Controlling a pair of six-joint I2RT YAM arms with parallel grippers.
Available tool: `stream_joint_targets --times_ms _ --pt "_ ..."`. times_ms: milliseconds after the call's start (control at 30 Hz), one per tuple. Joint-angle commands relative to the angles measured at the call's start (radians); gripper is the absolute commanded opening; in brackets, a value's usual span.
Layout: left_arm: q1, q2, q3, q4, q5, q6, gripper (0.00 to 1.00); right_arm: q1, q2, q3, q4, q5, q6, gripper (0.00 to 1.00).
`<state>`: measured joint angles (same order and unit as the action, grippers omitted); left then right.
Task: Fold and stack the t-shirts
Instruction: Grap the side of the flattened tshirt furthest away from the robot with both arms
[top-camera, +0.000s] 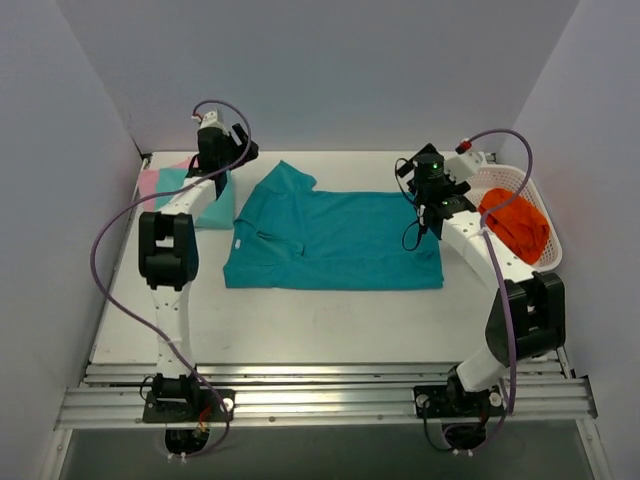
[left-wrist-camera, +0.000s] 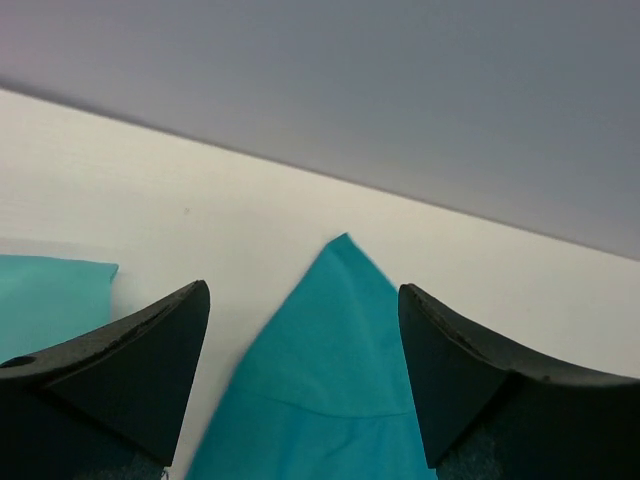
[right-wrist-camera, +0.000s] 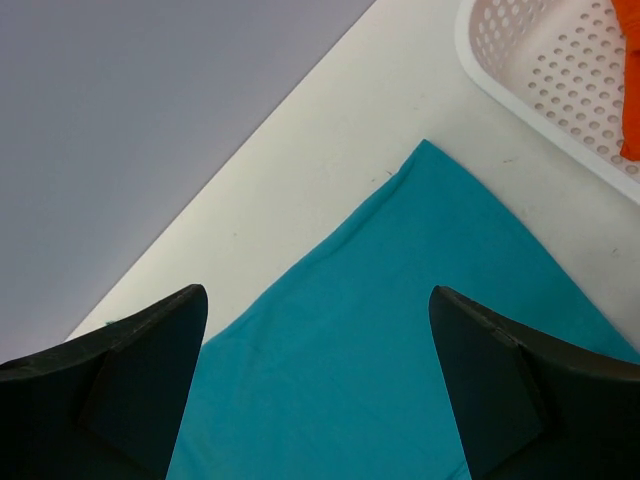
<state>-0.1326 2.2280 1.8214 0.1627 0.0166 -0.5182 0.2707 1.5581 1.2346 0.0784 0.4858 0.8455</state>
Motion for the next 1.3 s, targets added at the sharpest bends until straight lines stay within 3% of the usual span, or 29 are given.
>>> stream_joint_targets --times_ms 0,167,333,567,867,1033,1133,1233,1267 --pt "0.039 0.132 0.175 -0.078 0.204 0.009 0.84 -0.025 0.016 -0.021 0.046 -0.053 -0.046 0.88" --pt "0.054 0.418 0.54 -0.27 0.339 0.026 0.8 -0.022 0.028 -0.104 0.126 -0.133 -0.033 0.86" --pt "0.053 0.511 0.621 -0.255 0.35 0.001 0.81 -0.022 0.065 -0.115 0.155 -0.15 -0.037 0.85" --pt "0.036 0.631 0.823 -0.383 0.318 0.012 0.81 -0.025 0.099 -0.096 0.159 -0.141 -0.045 0.85" --pt "-0.047 0.631 0.863 -0.436 0.253 0.078 0.87 -0.034 0.131 -0.101 0.17 -0.165 -0.043 0.85" --pt "-0.064 0.653 0.88 -0.436 0.281 0.04 0.87 -0.044 0.12 -0.113 0.172 -0.171 -0.042 0.85" --pt "-0.071 0.636 0.86 -0.431 0.263 0.053 0.83 -0.05 0.109 -0.124 0.173 -0.179 -0.039 0.85" --pt "-0.073 0.616 0.823 -0.416 0.25 0.055 0.73 -0.053 0.1 -0.136 0.181 -0.187 -0.036 0.85" --pt "-0.075 0.614 0.82 -0.416 0.247 0.055 0.63 -0.053 0.099 -0.138 0.179 -0.187 -0.034 0.85"
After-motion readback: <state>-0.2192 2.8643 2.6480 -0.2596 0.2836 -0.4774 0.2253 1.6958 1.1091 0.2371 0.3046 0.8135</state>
